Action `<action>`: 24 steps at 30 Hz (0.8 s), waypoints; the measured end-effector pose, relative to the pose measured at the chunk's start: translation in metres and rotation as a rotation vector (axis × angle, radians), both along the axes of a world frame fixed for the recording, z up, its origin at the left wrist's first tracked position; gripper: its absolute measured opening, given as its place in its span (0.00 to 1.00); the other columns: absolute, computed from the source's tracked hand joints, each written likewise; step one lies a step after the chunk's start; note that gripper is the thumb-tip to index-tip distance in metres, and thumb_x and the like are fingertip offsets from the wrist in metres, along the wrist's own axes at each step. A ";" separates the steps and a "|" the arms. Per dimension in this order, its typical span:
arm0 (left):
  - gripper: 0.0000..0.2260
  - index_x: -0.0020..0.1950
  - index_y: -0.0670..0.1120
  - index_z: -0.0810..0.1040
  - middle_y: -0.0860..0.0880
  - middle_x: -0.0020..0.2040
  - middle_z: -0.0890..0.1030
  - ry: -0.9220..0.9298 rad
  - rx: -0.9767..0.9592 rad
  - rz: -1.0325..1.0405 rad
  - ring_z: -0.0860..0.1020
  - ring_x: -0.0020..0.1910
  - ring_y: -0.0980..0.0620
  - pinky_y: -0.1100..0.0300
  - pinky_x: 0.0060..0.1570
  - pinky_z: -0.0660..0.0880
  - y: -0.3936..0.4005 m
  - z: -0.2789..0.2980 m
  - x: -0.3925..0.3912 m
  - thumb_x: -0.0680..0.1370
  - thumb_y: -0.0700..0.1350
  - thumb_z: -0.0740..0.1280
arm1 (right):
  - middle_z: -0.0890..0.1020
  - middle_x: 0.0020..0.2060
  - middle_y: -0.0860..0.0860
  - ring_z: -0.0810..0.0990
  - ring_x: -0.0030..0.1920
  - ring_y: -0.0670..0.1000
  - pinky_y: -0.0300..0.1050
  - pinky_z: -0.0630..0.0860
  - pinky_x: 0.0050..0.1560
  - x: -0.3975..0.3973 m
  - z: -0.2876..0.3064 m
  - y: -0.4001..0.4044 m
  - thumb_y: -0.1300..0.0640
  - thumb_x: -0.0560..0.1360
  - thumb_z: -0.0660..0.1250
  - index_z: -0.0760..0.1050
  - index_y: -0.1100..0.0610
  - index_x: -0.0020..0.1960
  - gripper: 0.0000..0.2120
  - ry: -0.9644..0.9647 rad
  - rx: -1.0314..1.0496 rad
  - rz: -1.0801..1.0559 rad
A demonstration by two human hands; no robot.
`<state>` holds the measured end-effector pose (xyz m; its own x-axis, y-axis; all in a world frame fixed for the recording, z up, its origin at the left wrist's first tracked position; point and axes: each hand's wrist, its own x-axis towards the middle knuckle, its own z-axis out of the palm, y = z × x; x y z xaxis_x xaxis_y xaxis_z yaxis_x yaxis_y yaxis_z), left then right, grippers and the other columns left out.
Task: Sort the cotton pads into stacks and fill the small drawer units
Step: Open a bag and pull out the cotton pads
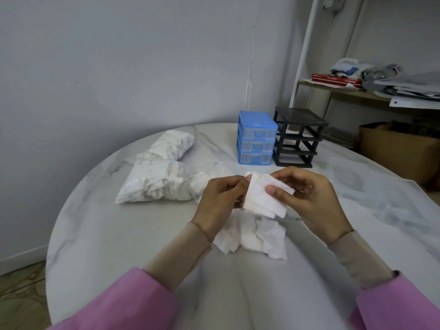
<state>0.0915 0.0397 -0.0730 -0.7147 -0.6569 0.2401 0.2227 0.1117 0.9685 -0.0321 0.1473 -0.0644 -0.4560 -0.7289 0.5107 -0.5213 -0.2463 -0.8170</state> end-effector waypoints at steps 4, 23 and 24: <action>0.12 0.40 0.45 0.82 0.51 0.35 0.81 -0.011 0.039 -0.006 0.77 0.37 0.53 0.65 0.39 0.76 0.001 0.001 -0.001 0.79 0.45 0.61 | 0.82 0.42 0.47 0.79 0.41 0.54 0.47 0.78 0.43 -0.002 -0.001 -0.001 0.62 0.68 0.74 0.79 0.48 0.40 0.10 0.018 -0.010 -0.018; 0.15 0.41 0.32 0.75 0.44 0.36 0.70 0.040 0.028 0.153 0.68 0.38 0.50 0.53 0.42 0.66 -0.004 -0.002 -0.001 0.79 0.44 0.63 | 0.76 0.28 0.43 0.72 0.30 0.39 0.29 0.69 0.33 0.005 0.006 -0.001 0.69 0.72 0.66 0.72 0.59 0.41 0.07 -0.305 -0.080 0.045; 0.13 0.41 0.35 0.76 0.44 0.36 0.72 0.029 0.034 0.150 0.69 0.37 0.50 0.54 0.42 0.68 -0.003 -0.002 -0.002 0.79 0.44 0.63 | 0.76 0.27 0.44 0.72 0.28 0.40 0.30 0.69 0.32 0.007 0.005 -0.003 0.69 0.72 0.66 0.72 0.59 0.40 0.07 -0.329 -0.068 0.047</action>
